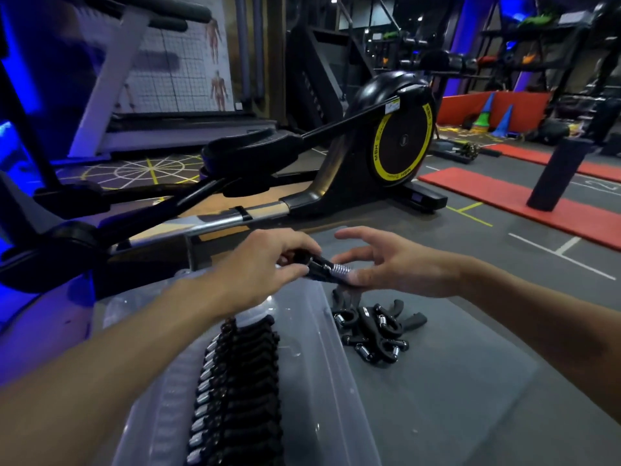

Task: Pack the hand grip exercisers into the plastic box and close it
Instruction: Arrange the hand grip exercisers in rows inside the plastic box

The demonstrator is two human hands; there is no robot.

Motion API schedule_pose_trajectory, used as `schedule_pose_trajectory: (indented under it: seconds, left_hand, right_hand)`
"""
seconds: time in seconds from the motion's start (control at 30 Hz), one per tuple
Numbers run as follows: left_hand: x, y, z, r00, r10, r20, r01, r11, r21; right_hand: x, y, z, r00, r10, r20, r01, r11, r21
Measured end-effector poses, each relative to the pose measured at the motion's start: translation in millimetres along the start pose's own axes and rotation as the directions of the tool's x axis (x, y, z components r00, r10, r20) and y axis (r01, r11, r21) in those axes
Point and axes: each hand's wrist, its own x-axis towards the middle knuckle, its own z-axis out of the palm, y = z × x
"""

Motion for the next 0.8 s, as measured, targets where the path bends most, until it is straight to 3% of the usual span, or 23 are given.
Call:
schedule_pose_trajectory:
  seconds: [0.07, 0.2, 0.23, 0.3, 0.4, 0.67, 0.8]
  left_hand:
    - [-13.2, 2.5, -8.1, 0.999, -0.031, 0.01, 0.031, 0.999, -0.019]
    - [-29.9, -0.6, -5.6, 0.999, -0.014, -0.051, 0.014, 1.0, -0.001]
    - [-32.3, -4.1, -2.5, 0.995, -0.018, -0.096, 0.018, 1.0, -0.002]
    - [-35.5, -15.4, 5.4, 0.983, -0.074, -0.167, 0.07, 0.997, -0.03]
    - [-35.5, -42.5, 24.1, 0.966, -0.173, -0.195, 0.167, 0.985, -0.047]
    - [-25.8, -119.5, 92.4, 0.93, -0.336, -0.149, 0.336, 0.942, -0.027]
    - [-22.9, -153.8, 122.4, 0.914, -0.4, -0.071, 0.401, 0.916, -0.011]
  right_hand:
    - [0.5, -3.4, 8.2, 1.0, -0.024, 0.012, 0.022, 0.991, 0.135]
    - [12.0, 7.2, 19.9, 0.999, -0.015, -0.039, 0.023, 0.979, 0.204]
    - [16.3, 12.8, 23.3, 0.996, -0.009, -0.094, 0.025, 0.985, 0.171]
    - [26.0, 25.7, 29.2, 0.974, -0.009, -0.225, -0.007, 0.998, -0.068]
    - [43.7, 46.4, 37.2, 0.953, -0.006, -0.303, -0.126, 0.901, -0.414]
    - [81.6, 100.3, 61.1, 0.97, 0.015, -0.244, -0.184, 0.704, -0.686]
    - [90.4, 120.4, 63.6, 0.959, -0.029, -0.282, -0.186, 0.685, -0.705]
